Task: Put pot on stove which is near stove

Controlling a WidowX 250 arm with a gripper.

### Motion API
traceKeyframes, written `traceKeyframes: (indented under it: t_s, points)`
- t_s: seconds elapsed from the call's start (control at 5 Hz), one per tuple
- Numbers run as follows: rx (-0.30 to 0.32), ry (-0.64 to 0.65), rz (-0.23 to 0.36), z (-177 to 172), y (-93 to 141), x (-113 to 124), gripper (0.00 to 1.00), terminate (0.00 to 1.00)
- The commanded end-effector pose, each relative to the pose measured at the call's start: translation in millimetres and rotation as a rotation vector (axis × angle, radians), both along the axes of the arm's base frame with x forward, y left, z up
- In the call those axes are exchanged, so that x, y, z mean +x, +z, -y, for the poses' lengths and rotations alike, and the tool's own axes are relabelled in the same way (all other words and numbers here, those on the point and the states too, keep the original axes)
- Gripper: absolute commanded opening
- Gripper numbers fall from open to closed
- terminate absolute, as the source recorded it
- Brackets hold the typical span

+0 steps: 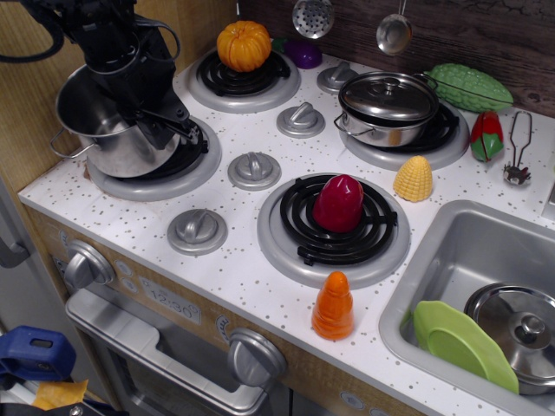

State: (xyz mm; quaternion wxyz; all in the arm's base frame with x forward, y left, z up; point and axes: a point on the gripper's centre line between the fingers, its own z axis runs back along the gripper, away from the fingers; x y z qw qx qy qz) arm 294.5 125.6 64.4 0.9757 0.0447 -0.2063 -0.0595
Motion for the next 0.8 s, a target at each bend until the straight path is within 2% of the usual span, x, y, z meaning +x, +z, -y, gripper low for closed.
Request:
traceKeyframes:
  t_s: [0.0,0.2,0.4,0.6]
  points:
    - [0.017,-0.054,0.065,-0.3,11.1,19.0,1.0,0.0]
    - [-0.014,-0.077,0.078,-2.9,8.0,25.9,1.0,0.0]
    - [-0.014,-0.077,0.078,-2.9,8.0,25.9,1.0,0.0]
    - [-0.014,-0.077,0.078,-2.9,8.0,25.9,1.0,1.0]
